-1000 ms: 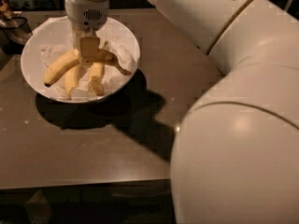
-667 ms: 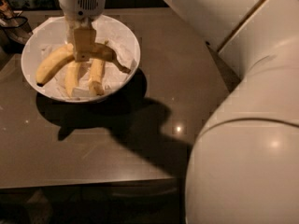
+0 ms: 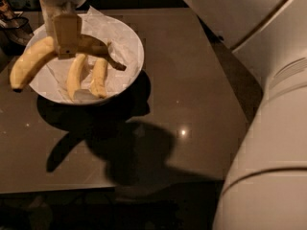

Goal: Pick banana from white bowl

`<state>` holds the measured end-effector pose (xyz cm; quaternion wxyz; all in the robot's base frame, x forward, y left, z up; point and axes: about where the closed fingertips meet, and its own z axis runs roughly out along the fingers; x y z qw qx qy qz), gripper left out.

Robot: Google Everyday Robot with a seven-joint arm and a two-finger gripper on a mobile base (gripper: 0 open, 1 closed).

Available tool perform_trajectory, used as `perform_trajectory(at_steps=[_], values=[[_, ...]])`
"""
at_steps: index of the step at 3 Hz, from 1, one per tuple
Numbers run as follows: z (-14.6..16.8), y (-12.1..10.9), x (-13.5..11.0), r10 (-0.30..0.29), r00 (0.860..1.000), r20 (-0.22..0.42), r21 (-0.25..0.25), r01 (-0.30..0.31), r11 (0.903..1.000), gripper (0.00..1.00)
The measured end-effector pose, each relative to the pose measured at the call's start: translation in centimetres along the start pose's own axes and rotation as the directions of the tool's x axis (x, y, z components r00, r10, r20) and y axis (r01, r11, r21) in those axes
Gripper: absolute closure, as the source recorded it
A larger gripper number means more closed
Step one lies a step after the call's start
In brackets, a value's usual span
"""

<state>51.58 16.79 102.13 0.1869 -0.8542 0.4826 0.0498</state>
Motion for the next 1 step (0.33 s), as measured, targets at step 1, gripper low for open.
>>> perform_trajectory(at_steps=[1], values=[[0.09, -0.51, -0.3, -0.001, 1.0, 0.009, 0.019, 0.001, 0.9998, 1.0]])
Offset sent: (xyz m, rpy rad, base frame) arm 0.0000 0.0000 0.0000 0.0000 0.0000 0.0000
